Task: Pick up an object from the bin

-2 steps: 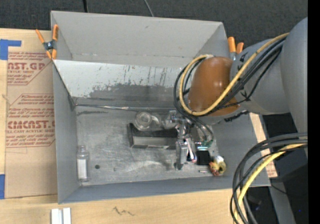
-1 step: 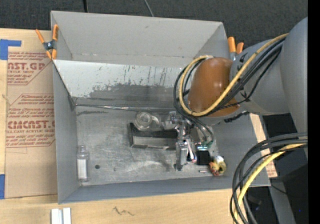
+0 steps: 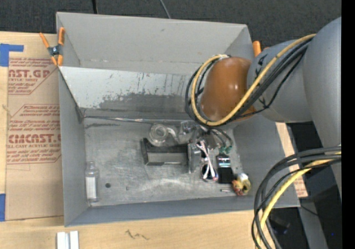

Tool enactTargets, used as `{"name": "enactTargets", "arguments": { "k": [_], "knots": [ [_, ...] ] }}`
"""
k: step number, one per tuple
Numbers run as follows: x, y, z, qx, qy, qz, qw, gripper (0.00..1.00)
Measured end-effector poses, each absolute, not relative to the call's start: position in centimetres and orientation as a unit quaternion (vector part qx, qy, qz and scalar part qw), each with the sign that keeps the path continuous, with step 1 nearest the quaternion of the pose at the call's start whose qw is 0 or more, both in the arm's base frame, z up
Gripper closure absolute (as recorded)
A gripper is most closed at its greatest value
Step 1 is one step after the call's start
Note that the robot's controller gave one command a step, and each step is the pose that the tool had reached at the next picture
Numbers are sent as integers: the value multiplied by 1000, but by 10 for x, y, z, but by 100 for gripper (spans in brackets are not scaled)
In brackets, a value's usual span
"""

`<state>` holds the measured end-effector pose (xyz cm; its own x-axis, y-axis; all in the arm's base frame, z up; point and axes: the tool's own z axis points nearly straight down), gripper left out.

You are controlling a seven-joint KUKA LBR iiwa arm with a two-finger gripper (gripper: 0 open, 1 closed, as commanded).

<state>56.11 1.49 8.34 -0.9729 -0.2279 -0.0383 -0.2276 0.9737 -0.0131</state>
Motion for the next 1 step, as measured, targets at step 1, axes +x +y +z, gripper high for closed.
{"name": "enactTargets", "arguments": {
  "k": [1],
  "knots": [
    [561,15,83,-115,993,-4,20,100]
  ]
}}
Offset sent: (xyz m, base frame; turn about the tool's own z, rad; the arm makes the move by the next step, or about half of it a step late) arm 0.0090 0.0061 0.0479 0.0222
